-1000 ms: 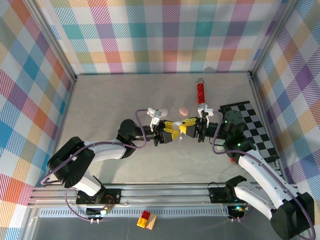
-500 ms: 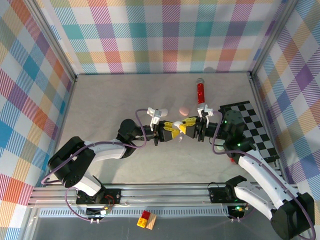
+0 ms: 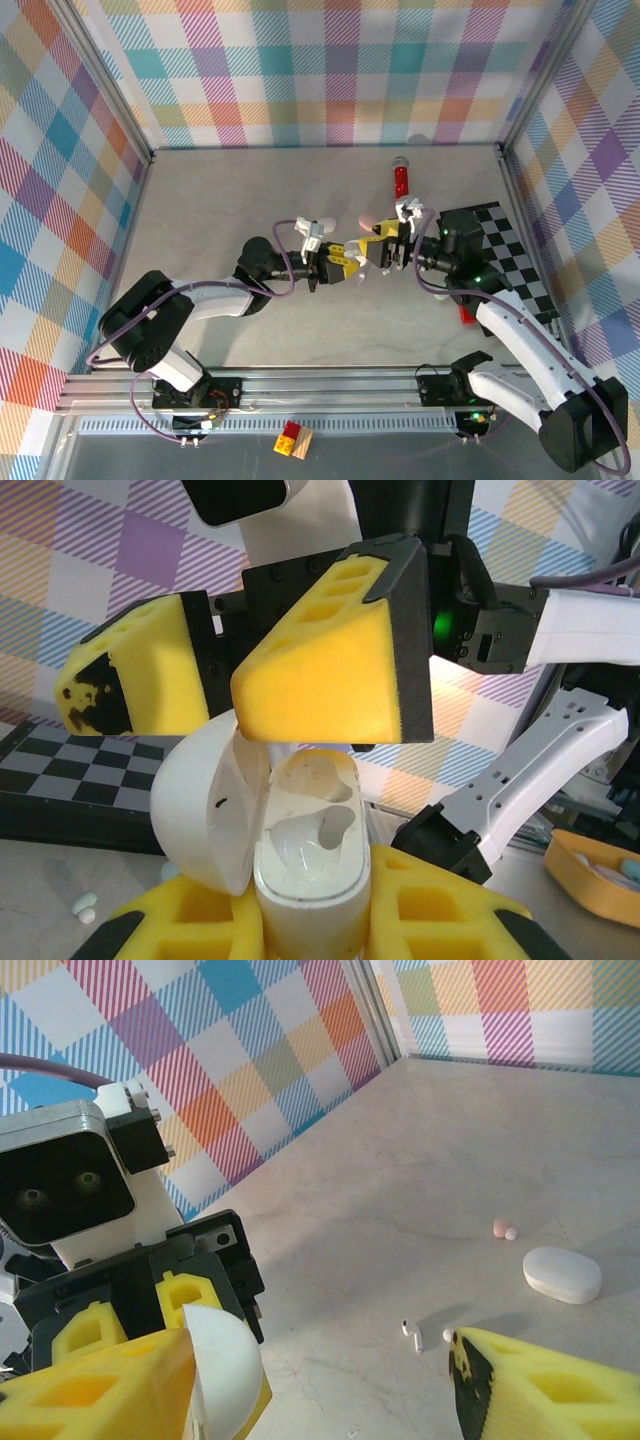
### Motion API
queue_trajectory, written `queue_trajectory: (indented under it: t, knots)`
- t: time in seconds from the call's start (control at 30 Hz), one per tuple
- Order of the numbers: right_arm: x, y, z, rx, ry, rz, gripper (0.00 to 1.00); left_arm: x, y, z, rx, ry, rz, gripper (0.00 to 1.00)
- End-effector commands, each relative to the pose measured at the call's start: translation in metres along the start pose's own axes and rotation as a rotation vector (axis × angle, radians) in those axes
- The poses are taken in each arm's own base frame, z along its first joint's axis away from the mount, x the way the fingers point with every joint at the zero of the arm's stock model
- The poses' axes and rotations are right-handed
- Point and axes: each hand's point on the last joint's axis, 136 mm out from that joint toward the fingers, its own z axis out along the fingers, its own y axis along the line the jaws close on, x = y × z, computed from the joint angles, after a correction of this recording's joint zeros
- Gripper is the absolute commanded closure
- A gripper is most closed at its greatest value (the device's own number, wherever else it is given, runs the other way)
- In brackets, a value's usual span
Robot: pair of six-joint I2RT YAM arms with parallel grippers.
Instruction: Insert the wireless bluetooth earbuds into the charging case
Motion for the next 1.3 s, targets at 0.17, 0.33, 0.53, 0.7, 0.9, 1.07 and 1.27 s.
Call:
queue_trajectory:
  t: [0.17, 0.33, 0.53, 0.7, 0.9, 1.07, 1.27]
  knots:
    - [-0.032, 0.012, -0.023, 0.040, -0.128, -0.006, 0.23, 0.004, 0.005, -0.002, -0.046, 0.033, 0.162, 0.88]
    - [-0.032, -0.034, -0.030, 0.268, -0.169, 0.138, 0.23, 0.017, 0.013, -0.010, -0.101, 0.099, 0.214, 0.88]
    - [0.018, -0.095, -0.023, 0.513, -0.022, 0.378, 0.26, 0.019, 0.015, -0.027, -0.141, 0.119, 0.226, 0.88]
    - [0.076, -0.118, -0.008, 0.586, 0.198, 0.537, 0.28, 0.015, 0.018, -0.044, -0.197, 0.105, 0.221, 0.88]
    - [0.125, -0.126, 0.013, 0.587, 0.334, 0.677, 0.39, 0.010, 0.022, -0.059, -0.258, 0.078, 0.199, 0.89]
    - [0.152, -0.130, 0.032, 0.608, 0.410, 0.738, 0.56, 0.010, 0.023, -0.063, -0.267, 0.075, 0.201, 0.89]
    - [0.175, -0.132, 0.052, 0.631, 0.503, 0.758, 0.63, 0.014, 0.022, -0.063, -0.261, 0.096, 0.206, 0.88]
